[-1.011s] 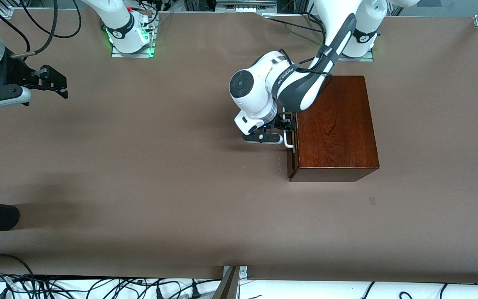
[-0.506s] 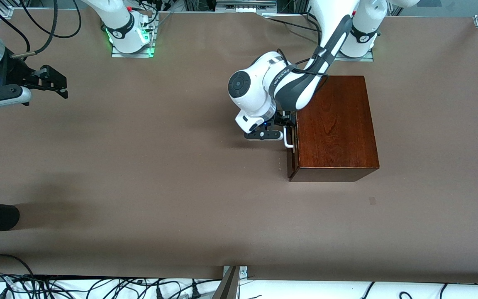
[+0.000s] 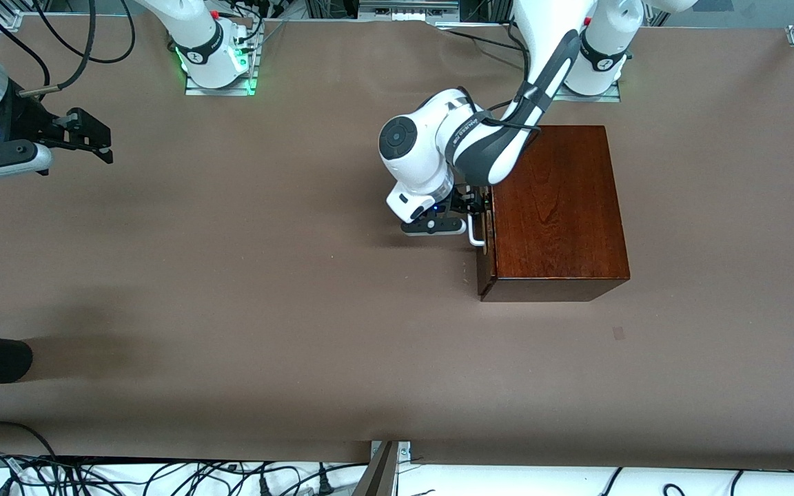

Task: Open drawer, take yellow block, close drawer
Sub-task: 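Pull the drawer open by its handle with the left gripper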

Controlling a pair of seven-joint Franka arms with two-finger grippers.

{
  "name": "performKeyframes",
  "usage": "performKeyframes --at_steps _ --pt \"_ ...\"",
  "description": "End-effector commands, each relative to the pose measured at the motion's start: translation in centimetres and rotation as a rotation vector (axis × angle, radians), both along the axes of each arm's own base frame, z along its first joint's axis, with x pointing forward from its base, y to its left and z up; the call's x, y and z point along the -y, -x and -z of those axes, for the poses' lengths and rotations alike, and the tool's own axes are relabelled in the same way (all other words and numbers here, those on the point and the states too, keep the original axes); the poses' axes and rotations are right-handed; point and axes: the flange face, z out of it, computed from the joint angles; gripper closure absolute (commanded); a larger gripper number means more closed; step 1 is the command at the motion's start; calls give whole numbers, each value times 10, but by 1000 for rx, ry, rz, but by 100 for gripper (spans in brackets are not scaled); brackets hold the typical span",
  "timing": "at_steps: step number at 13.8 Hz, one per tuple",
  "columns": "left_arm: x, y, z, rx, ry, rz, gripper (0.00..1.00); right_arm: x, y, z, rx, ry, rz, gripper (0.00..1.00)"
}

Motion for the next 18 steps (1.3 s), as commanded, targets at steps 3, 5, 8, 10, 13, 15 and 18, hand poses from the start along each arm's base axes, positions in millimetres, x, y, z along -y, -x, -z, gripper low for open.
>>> performKeyframes --at_steps 3,5,8,10,13,15,18 --pt "36 -5 -22 37 193 -50 0 -1 2 -5 2 -3 11 0" --pt "50 2 -16 36 202 -33 0 0 2 -5 2 -3 11 0" --pt "72 15 -10 43 205 -26 0 0 2 -5 2 -3 13 0" --pt "76 14 -17 52 216 -28 0 0 2 -4 1 -2 13 0" --pt "77 12 -27 68 222 -16 0 0 2 -4 -1 -2 13 0" --pt "73 8 -35 76 220 -16 0 0 2 -4 1 -2 13 0" --pt "68 3 -63 104 243 -30 0 1 1 -4 1 -2 14 0"
